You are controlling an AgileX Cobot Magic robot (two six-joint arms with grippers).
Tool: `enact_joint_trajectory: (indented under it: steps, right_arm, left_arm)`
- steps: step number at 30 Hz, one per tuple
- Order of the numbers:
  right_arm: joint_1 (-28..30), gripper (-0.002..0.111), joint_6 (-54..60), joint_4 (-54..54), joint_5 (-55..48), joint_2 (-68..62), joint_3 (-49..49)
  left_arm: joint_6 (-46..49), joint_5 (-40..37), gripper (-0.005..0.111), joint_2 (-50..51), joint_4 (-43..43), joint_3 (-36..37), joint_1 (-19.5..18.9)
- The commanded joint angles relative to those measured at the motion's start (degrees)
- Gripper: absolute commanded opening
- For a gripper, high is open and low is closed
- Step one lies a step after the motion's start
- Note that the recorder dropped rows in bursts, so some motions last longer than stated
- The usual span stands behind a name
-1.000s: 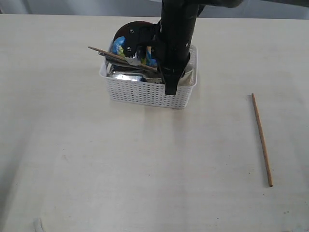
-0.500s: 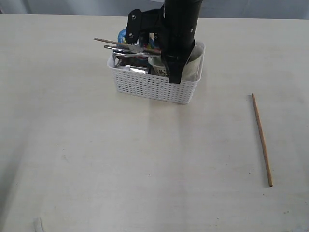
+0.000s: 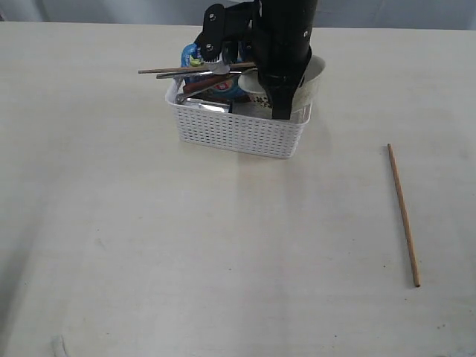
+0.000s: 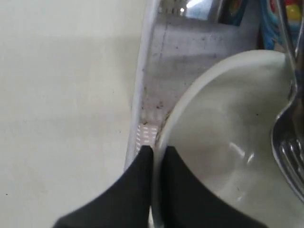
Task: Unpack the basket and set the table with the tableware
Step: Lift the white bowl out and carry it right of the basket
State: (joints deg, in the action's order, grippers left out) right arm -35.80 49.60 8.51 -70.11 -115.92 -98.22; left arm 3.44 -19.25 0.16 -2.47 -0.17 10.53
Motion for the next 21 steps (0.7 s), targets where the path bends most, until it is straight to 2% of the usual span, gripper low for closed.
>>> enact_joint_trajectory:
  steps: [1, 6, 16, 21]
  right_arm:
    - [0.21, 0.0, -4.03, 5.66, 0.14, 2.86, -0.37]
    - [0.21, 0.0, -5.58, 4.91, 0.14, 4.52, -0.25]
    - [0.31, 0.0, -11.91, 18.66, 0.14, 4.3, 7.97]
    - [0.31, 0.0, -14.9, 23.83, 0.14, 4.3, 8.7]
  left_arm:
    - [-0.26, 0.38, 0.001, -0.16, -0.25, 0.17, -0.37]
    - [-0.26, 0.38, 0.001, -0.16, -0.25, 0.17, -0.37]
    - [-0.26, 0.38, 0.001, -0.16, -0.25, 0.17, -0.37]
    - [-0.26, 0.38, 0.001, -0.16, -0.25, 0.17, -0.37]
